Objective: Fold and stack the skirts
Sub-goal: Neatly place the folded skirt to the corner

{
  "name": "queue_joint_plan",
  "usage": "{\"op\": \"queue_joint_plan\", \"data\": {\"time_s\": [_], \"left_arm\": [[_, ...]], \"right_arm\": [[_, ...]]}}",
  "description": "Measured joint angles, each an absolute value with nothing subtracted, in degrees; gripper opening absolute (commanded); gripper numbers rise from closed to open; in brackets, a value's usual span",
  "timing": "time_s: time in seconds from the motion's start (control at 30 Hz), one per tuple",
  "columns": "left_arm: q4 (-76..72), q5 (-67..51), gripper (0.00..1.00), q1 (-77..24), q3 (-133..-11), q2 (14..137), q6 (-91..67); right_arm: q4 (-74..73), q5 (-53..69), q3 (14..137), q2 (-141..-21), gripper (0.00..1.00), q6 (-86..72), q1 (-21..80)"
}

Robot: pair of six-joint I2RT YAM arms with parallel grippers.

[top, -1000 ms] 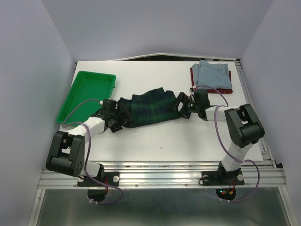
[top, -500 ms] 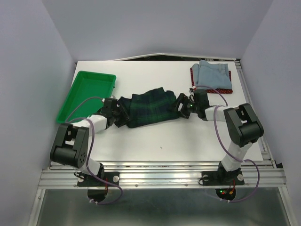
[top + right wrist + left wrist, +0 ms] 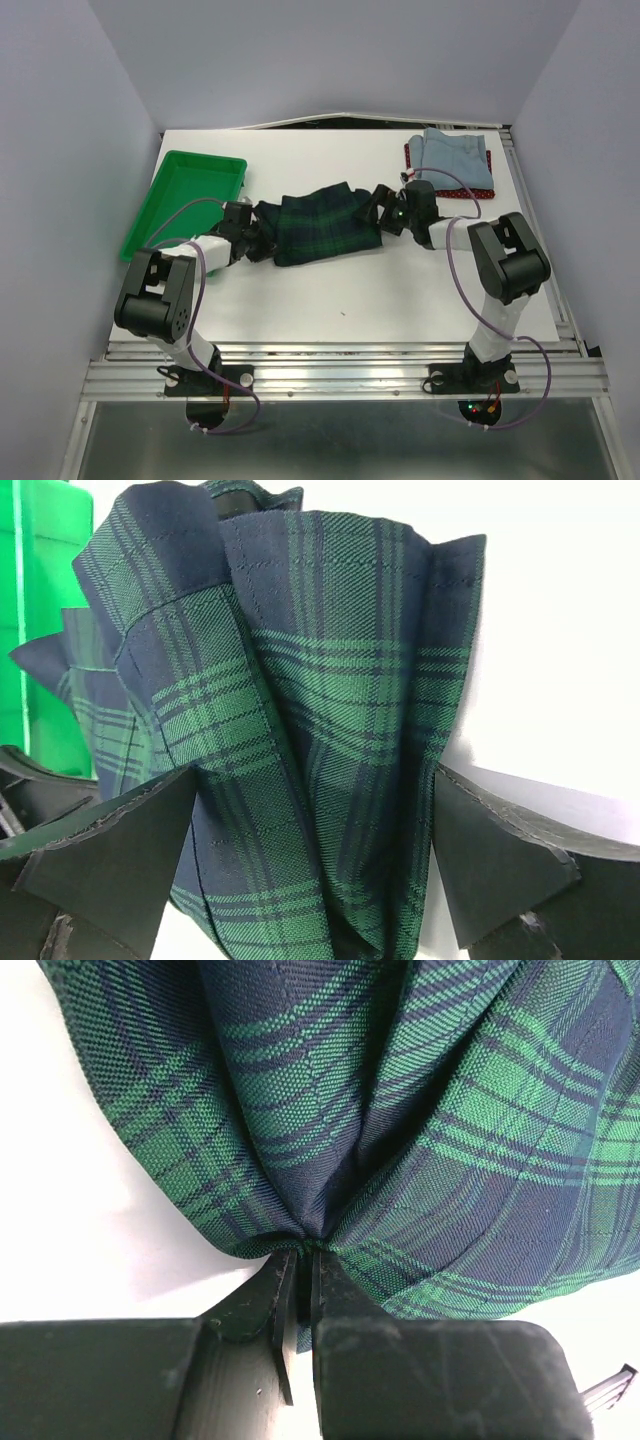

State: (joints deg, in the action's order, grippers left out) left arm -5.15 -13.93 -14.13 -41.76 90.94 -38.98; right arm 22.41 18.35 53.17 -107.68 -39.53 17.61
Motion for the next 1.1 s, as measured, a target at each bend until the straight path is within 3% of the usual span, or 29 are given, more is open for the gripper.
{"op": "queue_joint_plan", "data": {"time_s": [0.13, 0.3, 0.4, 0.43, 0.53, 0.6, 0.63, 0.67, 1.1], "left_arm": [[-5.23, -13.89, 0.01, -14.15, -41.76, 90.94, -38.48], [-4.69, -13.37, 0.0, -14.31, -42.68, 91.09, -37.47], [-4.38, -12.73, 0.0, -14.83, -44.47, 92.47, -36.77], [-4.36, -12.38, 0.0, -15.2, -45.25, 93.14, -36.49], [-4.38, -11.42, 0.0, -16.73, -47.13, 94.52, -35.81], [-4.27, -9.96, 0.0, -18.94, -48.73, 95.18, -34.7], [-4.21, -9.74, 0.0, -19.53, -49.1, 95.33, -34.57], [-3.99, -8.99, 0.0, -20.25, -49.82, 95.61, -34.24], [-3.2, -3.62, 0.0, -24.73, -60.45, 101.01, -28.18]], "right_arm": [[20.84, 17.96, 54.26, -107.92, 0.89, -38.19, 17.63], [20.21, 19.16, 56.25, -109.67, 0.83, -38.48, 17.61], [19.16, 19.22, 56.86, -110.06, 0.6, -38.39, 17.63], [19.05, 19.22, 56.71, -110.08, 0.46, -38.04, 17.65], [17.45, 17.87, 56.49, -110.15, 0.3, -36.84, 17.78], [16.45, 17.23, 56.55, -110.48, 0.09, -35.27, 17.87], [16.4, 17.04, 56.55, -110.48, 0.09, -35.16, 17.89], [16.32, 16.67, 56.71, -110.45, 0.01, -34.48, 17.91], [10.28, 8.19, 61.71, -109.67, 0.01, -23.53, 16.34]]}}
